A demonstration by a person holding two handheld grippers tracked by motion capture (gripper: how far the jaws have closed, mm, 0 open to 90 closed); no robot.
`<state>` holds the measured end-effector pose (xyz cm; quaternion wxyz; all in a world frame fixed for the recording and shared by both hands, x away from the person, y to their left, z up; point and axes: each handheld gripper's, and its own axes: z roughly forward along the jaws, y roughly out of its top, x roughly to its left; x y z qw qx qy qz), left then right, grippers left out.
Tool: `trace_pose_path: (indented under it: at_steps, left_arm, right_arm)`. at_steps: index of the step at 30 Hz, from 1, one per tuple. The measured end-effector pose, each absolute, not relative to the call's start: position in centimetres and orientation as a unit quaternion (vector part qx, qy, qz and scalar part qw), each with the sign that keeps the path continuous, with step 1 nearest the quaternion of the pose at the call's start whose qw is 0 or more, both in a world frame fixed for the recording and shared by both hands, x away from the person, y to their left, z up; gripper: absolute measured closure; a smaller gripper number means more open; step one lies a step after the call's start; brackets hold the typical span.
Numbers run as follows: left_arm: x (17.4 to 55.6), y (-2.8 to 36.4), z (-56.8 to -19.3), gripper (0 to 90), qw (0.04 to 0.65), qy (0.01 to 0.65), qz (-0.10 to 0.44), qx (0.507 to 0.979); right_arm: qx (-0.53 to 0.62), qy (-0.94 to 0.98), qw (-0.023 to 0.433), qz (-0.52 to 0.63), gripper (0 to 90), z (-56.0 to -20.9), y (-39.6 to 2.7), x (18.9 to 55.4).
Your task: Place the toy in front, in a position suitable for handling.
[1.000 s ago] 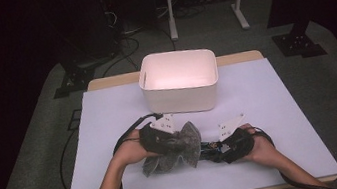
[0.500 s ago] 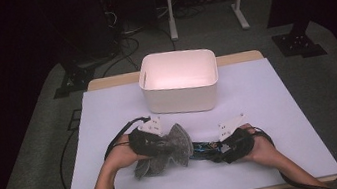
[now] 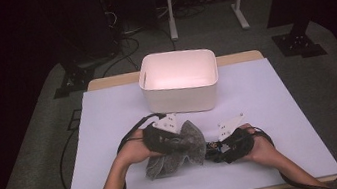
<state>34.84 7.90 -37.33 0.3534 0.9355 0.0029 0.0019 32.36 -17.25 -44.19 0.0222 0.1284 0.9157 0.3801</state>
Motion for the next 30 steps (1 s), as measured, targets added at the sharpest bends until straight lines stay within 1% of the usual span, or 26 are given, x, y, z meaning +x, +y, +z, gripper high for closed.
trace_pose_path:
  at_steps: [9,15,24,30]
  left_arm:
    - [34.7,3.0,-37.3,72.6,0.345,-0.047,-0.009,0.937]
    - [34.7,1.1,-37.2,72.7,0.338,-0.061,-0.014,0.939]
    - [35.1,3.1,-37.3,72.7,0.341,-0.044,-0.012,0.939]
    - [35.3,6.2,-37.2,72.6,0.342,-0.017,-0.001,0.939]
  right_arm:
    - [0.128,0.916,0.022,0.380,55.8,-44.2,-17.2,32.4]
    - [0.128,0.916,0.023,0.380,55.9,-44.2,-17.2,32.3]
    - [0.127,0.916,0.024,0.380,56.0,-44.2,-17.2,32.3]
    - [0.127,0.916,0.022,0.381,56.0,-44.2,-17.3,32.3]
